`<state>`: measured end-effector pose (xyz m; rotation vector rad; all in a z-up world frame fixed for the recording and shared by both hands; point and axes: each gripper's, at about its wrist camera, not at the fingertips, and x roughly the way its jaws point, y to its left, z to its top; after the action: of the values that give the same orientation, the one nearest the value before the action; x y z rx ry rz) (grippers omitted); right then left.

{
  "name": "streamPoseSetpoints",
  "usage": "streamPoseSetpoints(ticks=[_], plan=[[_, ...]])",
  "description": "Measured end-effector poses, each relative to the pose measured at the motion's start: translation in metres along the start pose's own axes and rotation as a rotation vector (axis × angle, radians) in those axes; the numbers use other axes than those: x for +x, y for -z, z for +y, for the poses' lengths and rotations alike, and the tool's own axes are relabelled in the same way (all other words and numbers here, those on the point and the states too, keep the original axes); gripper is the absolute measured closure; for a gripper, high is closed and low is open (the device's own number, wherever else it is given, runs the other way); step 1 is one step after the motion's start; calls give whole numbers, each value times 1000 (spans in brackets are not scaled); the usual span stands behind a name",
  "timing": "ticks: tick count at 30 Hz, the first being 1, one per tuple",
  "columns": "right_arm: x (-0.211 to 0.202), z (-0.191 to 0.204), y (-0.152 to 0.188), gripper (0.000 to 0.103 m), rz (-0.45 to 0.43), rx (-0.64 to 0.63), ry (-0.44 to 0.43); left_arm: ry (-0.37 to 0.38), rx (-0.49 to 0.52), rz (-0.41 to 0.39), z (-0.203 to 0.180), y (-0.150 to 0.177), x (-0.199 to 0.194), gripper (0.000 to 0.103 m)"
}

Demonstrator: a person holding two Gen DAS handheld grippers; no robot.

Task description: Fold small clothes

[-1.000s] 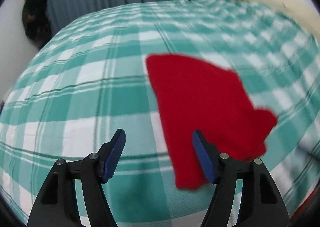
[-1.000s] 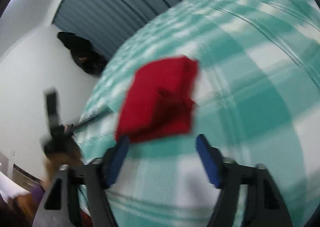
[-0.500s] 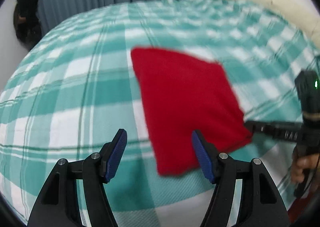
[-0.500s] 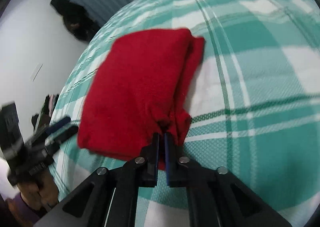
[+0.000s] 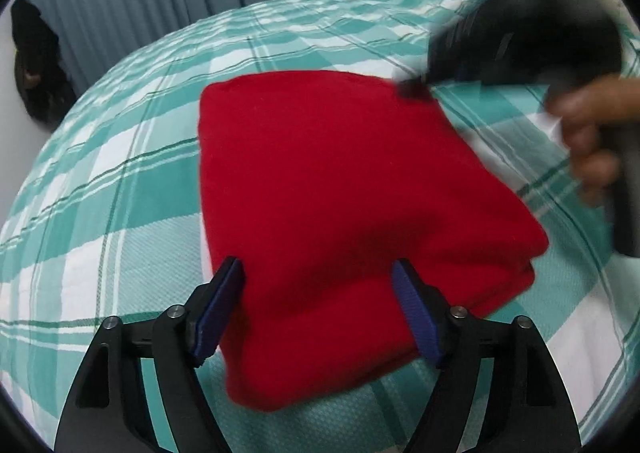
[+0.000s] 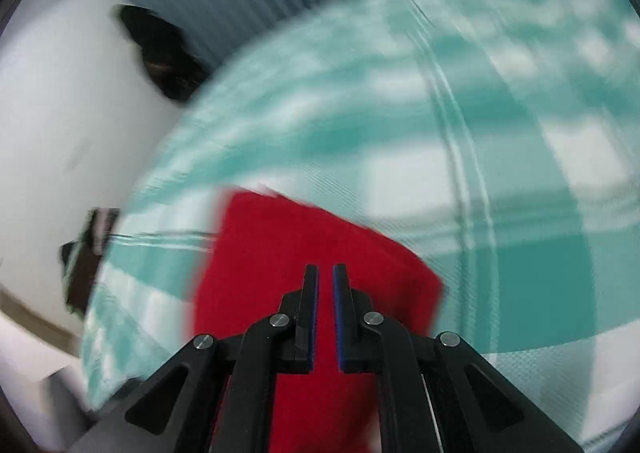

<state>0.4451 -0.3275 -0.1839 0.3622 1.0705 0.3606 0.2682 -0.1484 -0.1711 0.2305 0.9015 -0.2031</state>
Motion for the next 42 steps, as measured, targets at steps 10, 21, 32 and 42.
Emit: streamPoseSetpoints(ticks=[10, 21, 32, 42], plan=[[-69, 35, 58, 94, -61, -125, -71, 51, -18, 19, 9, 7, -12, 24], [-96, 2, 128, 35, -91, -8, -78, 47, -242, 63, 80, 31, -55, 19], [-2, -78, 25, 32, 32, 360, -356, 309, -393, 177, 89, 14, 18, 17], [21, -52, -2, 90, 35, 295, -398, 392, -341, 157, 70, -8, 13, 77]])
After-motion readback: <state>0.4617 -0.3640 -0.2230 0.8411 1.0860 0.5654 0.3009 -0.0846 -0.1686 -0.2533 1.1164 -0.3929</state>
